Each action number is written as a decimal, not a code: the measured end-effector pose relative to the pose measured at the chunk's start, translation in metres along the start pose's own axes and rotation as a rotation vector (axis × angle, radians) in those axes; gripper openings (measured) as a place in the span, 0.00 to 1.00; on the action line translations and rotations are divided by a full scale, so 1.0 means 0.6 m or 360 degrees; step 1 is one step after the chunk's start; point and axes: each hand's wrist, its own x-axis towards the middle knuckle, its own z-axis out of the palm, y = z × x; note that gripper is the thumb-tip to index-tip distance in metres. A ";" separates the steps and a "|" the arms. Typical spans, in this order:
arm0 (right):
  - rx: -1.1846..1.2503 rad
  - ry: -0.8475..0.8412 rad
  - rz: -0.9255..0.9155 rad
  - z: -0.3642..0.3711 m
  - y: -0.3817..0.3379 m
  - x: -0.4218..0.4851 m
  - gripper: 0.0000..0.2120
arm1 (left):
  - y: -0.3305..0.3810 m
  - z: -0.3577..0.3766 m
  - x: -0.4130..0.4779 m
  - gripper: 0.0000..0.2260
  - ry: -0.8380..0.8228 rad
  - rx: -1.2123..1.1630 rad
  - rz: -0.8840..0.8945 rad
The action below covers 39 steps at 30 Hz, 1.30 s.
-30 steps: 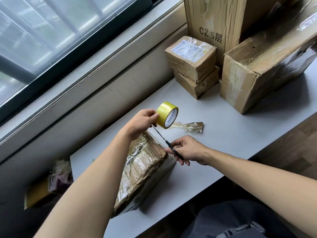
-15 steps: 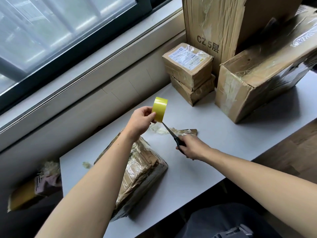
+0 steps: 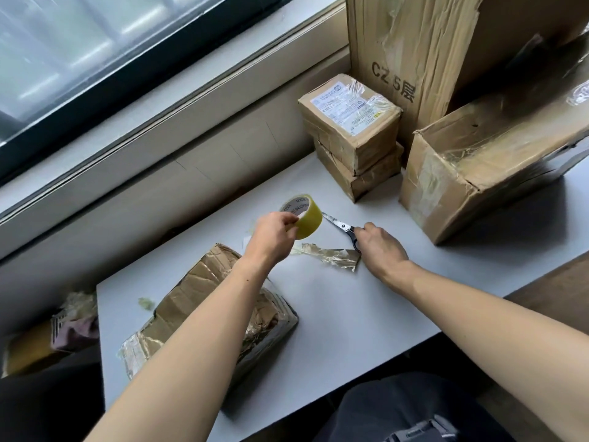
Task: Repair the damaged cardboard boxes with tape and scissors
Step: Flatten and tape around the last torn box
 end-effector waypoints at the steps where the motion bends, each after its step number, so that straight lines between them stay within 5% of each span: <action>1: -0.0007 -0.0009 0.0008 0.000 0.003 0.003 0.11 | 0.002 0.008 0.004 0.12 -0.0018 0.0014 -0.0008; 11: 0.0302 0.0124 -0.0081 -0.018 0.000 0.005 0.11 | 0.001 0.064 0.021 0.03 -0.0502 0.0360 0.0063; 14: 0.0533 0.0121 -0.0172 -0.031 -0.017 0.007 0.10 | -0.005 0.055 0.015 0.11 -0.0542 0.0277 0.0010; 29: 0.1184 -0.0042 -0.0718 -0.051 -0.250 -0.059 0.13 | -0.107 -0.086 -0.159 0.07 0.0826 -0.0006 -0.0057; 35: 0.1189 -0.0033 -0.0692 -0.018 -0.312 -0.086 0.09 | -0.190 -0.098 -0.208 0.25 0.0679 0.0180 -0.0724; 39: 0.1012 -0.0201 -0.0435 -0.002 -0.349 -0.100 0.19 | -0.236 -0.083 -0.217 0.33 0.0472 0.0055 -0.0888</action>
